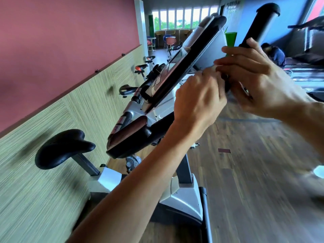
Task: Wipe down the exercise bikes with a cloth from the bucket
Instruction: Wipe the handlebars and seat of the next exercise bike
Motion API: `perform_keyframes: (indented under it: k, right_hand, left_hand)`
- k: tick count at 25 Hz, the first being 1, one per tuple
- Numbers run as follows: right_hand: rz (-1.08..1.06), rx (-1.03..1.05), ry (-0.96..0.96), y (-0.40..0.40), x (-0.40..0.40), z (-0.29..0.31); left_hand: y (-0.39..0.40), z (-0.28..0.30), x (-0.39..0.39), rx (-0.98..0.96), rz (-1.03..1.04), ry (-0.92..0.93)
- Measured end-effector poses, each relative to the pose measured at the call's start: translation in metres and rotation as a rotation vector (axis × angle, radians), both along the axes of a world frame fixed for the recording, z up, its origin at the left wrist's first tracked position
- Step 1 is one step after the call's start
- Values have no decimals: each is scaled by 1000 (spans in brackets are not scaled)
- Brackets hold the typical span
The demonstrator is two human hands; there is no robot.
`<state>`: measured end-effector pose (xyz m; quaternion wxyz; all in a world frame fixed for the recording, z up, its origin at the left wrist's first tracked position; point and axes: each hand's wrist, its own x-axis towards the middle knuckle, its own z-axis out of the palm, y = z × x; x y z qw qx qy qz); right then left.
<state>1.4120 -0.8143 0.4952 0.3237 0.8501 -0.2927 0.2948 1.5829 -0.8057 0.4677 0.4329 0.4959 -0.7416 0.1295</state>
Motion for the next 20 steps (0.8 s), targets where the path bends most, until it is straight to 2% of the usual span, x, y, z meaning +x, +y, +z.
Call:
perform_keyframes:
  k: [2,5,8,11,14,17,20]
  right_hand:
    - [3,-11,-10,0,-1,-2]
    - [-1,-15,-18,-2,3,-6]
    - [-8,-20,-30,-2,7,-9]
    - [-1,-17,-33,-3,8,-9]
    - [-1,-29,-43,-1,6,-11]
    - [-16,-29,-63,0,11,-16]
    - [-52,-17,-113,1,22,-20]
  left_hand:
    - [4,-15,31,-14,-4,-31]
    - [17,-35,68,12,97,-63]
    - [8,-12,43,111,121,-37]
    - [1,1,14,0,95,-34]
    - [9,-11,37,41,30,-54]
    - [15,-23,68,89,84,-112]
    - [10,0,67,131,8,-128]
